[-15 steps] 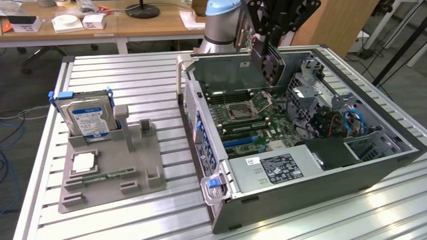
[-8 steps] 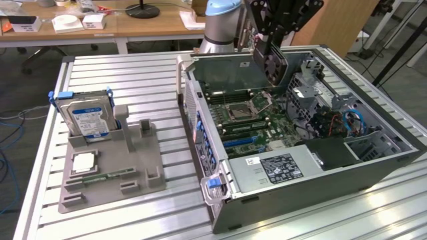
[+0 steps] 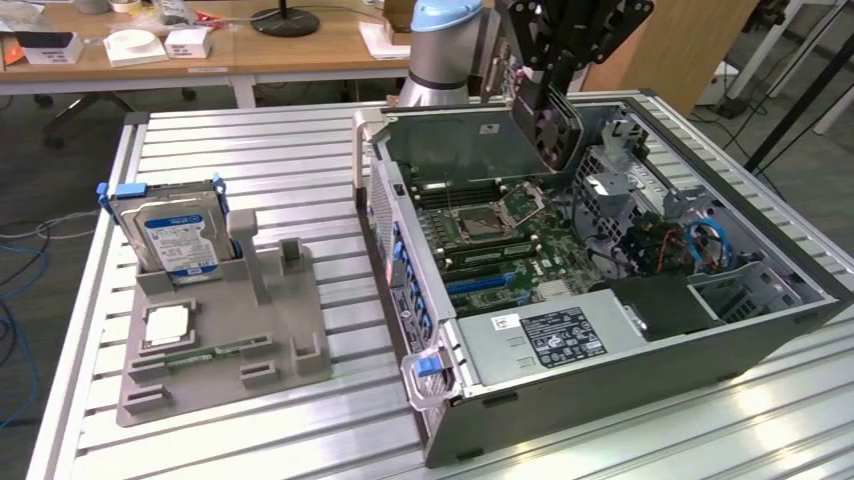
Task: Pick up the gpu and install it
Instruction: 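Pick up the gpu and move the gpu toward the slot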
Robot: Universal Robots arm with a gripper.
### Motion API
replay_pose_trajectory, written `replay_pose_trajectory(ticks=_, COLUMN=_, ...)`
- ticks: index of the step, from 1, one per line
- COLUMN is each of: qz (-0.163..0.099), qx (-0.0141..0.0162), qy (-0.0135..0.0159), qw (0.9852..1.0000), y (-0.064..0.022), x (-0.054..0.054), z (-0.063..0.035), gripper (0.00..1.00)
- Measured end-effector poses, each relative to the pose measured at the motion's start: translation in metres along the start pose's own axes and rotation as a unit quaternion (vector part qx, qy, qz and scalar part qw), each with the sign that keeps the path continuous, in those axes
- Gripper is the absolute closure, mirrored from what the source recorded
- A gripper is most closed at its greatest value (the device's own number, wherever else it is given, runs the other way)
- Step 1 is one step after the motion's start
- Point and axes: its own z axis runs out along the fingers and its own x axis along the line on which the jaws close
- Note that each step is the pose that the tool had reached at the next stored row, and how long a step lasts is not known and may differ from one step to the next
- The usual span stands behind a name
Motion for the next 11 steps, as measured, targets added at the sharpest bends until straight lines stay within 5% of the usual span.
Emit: replay_pose_trajectory(ticks=11, qz=0.0, qx=0.0, qy=0.0, qw=1.0, y=-0.0001, x=-0.0097, z=0.0, gripper=0.74)
